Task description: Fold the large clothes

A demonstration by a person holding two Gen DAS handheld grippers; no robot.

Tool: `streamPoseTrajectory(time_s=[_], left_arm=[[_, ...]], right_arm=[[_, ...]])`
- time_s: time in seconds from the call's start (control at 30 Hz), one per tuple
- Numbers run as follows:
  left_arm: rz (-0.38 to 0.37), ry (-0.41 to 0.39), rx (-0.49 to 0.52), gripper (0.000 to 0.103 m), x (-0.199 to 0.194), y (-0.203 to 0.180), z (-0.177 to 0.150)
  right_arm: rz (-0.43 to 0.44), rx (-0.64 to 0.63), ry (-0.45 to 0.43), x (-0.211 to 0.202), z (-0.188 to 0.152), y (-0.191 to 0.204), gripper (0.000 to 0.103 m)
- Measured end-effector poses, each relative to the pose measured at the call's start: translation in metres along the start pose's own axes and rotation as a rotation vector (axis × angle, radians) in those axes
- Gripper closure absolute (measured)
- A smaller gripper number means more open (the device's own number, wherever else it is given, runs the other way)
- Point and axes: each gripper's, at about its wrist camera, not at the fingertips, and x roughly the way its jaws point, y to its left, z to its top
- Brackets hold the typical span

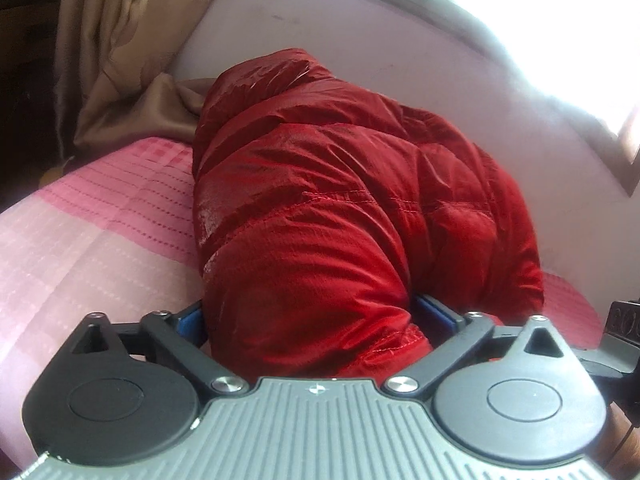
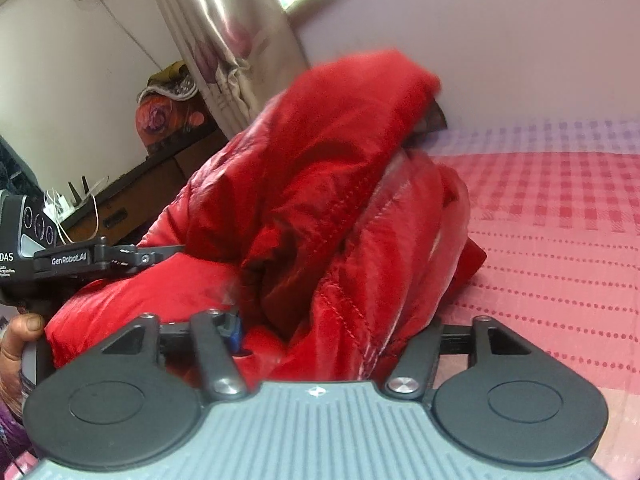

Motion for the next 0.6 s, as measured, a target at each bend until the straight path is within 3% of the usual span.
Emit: streamPoseTrajectory(time_s=[0.13, 0.33, 0.6], left_arm=[[0.039, -0.042, 0.069, 0.000, -0.007, -0.010, -0.002], [0.125, -0.121, 0.126, 0.000, -0.023, -0.025, -0.003], [0.223, -0.167, 0.168, 0.000, -0.043, -0.045, -0.011]], right_arm=[[0.010, 0.044, -0.006, 0.000, -0.012, -0.016, 0.022], [-0.040, 0.027, -0.027, -0.005, -0.005, -0.001, 0.018], [-0.113, -0.002, -0.051, -0.017, -0.003, 0.023, 0.014]])
